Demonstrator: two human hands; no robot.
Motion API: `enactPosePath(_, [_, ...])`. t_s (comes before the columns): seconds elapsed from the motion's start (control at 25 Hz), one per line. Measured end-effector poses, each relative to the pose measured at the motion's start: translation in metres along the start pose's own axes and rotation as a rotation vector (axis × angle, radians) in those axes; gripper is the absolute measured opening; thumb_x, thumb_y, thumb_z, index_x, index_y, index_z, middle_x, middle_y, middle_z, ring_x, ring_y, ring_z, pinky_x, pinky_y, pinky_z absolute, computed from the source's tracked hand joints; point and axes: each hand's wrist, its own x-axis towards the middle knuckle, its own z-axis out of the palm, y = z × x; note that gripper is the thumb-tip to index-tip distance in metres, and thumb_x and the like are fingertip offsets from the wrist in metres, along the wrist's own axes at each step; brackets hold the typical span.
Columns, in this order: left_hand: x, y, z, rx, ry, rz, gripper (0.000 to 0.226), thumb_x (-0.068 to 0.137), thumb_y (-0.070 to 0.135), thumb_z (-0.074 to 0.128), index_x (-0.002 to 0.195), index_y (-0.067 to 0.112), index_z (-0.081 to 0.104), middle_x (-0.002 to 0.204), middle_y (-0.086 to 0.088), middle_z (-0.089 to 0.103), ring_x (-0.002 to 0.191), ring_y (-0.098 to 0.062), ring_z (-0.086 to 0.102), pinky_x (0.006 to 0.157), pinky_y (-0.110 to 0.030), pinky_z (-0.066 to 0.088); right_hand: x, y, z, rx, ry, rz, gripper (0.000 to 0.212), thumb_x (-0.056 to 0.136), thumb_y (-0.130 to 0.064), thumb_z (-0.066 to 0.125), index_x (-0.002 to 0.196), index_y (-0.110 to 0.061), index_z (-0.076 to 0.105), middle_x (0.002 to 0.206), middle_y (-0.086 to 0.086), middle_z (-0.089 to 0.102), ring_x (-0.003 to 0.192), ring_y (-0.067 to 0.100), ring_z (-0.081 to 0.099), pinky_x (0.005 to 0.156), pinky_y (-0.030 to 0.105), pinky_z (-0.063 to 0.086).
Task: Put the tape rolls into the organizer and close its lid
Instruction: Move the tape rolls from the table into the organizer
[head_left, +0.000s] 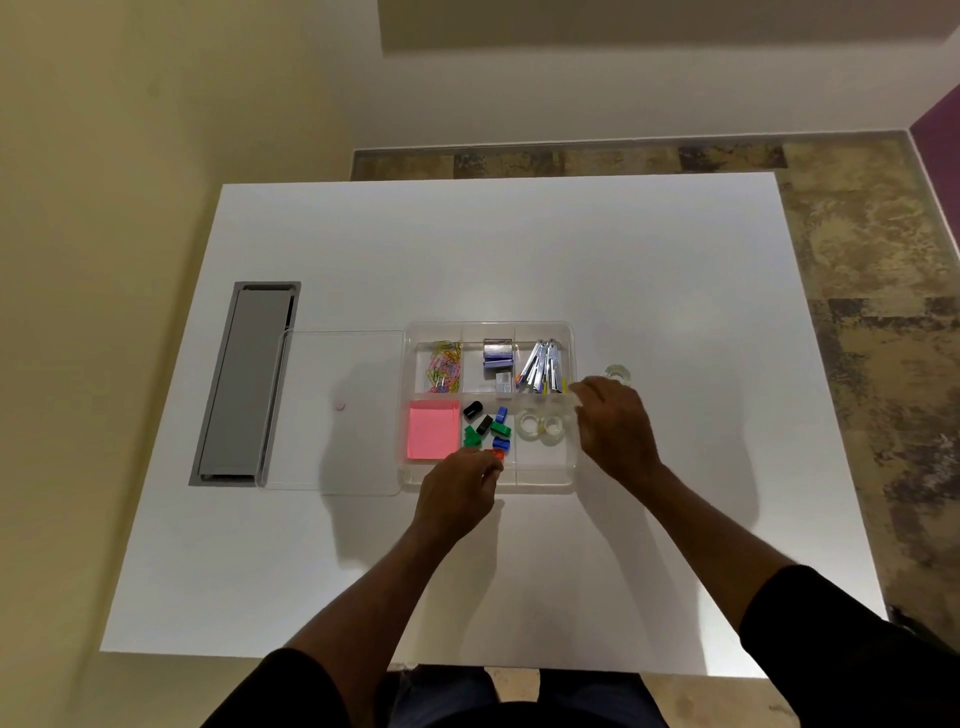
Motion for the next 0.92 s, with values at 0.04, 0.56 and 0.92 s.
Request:
enactPosePath(0.04, [0.001, 0.0, 0.0, -0.002, -0.004, -0.001, 0.02, 0.104, 0.024, 0.065, 0.116, 0.016, 0.079, 0.109, -0.006, 0.079, 0.093, -0.02, 0.071, 0.08, -0.041, 0.063, 0.002, 0.009, -0.003, 0.018, -0.029, 0.077, 0.039, 0.093, -0.007, 0.068, 0.132, -0.006, 0.07, 0.131, 0.015, 0.071, 0.121, 0.037, 0.068, 0.093, 0.046, 0.055])
enactPosePath(0.56, [0.005, 0.0, 0.002, -0.006, -0.029, 0.0, 0.019, 0.105, 0.023, 0.065, 0.117, 0.016, 0.078, 0.11, -0.006, 0.079, 0.093, -0.018, 0.071, 0.08, -0.035, 0.061, -0.004, 0.033, 0.003, -0.269, -0.402, -0.064, 0.061, 0.103, -0.026, 0.054, 0.161, -0.017, 0.036, 0.172, 0.004, 0.033, 0.164, 0.028, 0.025, 0.124, 0.041, 0.035])
enactPosePath(0.92, [0.006, 0.003, -0.001, -0.019, -0.019, 0.01, 0.02, 0.105, 0.02, 0.064, 0.117, 0.014, 0.079, 0.109, -0.007, 0.08, 0.092, -0.018, 0.071, 0.08, -0.035, 0.06, -0.013, 0.021, 0.005, 0.085, -0.39, 0.145, 0.047, 0.099, -0.014, 0.066, 0.144, -0.01, 0.053, 0.129, 0.013, 0.06, 0.12, 0.035, 0.06, 0.092, 0.046, 0.061])
